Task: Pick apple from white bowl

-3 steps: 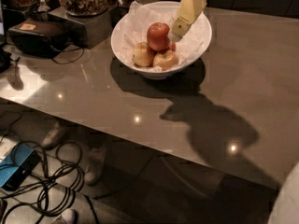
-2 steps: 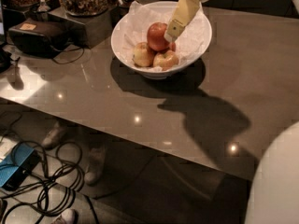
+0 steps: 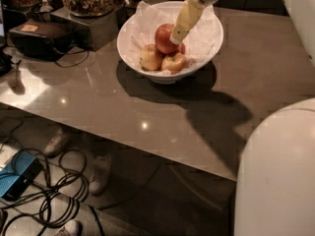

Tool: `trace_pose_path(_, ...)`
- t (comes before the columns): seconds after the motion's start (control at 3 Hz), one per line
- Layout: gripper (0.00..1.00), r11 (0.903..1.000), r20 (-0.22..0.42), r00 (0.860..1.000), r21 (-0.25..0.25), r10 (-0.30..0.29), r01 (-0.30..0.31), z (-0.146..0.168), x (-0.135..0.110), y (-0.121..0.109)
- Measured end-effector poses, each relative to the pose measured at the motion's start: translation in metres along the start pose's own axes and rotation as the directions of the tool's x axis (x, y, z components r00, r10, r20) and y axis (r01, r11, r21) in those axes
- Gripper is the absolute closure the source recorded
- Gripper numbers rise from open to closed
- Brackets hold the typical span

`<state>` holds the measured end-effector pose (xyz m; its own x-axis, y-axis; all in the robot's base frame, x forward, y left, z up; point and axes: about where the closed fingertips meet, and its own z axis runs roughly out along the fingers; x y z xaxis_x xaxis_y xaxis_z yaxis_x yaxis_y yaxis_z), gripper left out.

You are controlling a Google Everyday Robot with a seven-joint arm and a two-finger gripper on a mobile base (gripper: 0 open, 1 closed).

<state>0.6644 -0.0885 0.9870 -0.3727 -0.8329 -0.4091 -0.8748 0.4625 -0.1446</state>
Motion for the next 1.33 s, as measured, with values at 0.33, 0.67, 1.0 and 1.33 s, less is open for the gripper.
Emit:
trace_pose_path(0.33,0.19,0.9997,-0.009,1.000,-0.021,-0.010,0.010,0.014,-0.006,-0.002)
trace_pose_path(0.67,0.19,0.9994,-0.013,1.000,-0.032,-0.017,0.016,0.022,-0.010,-0.003)
trace_pose_path(1.0,0.17,0.9978,-0.016,0.999,-0.061,-0.027,0.026,0.037,-0.016,-0.001)
trace_pose_path(1.33,0.17,0.9967,-0.013,1.000,-0.077,-0.027,0.026,0.045,-0.017,-0.003)
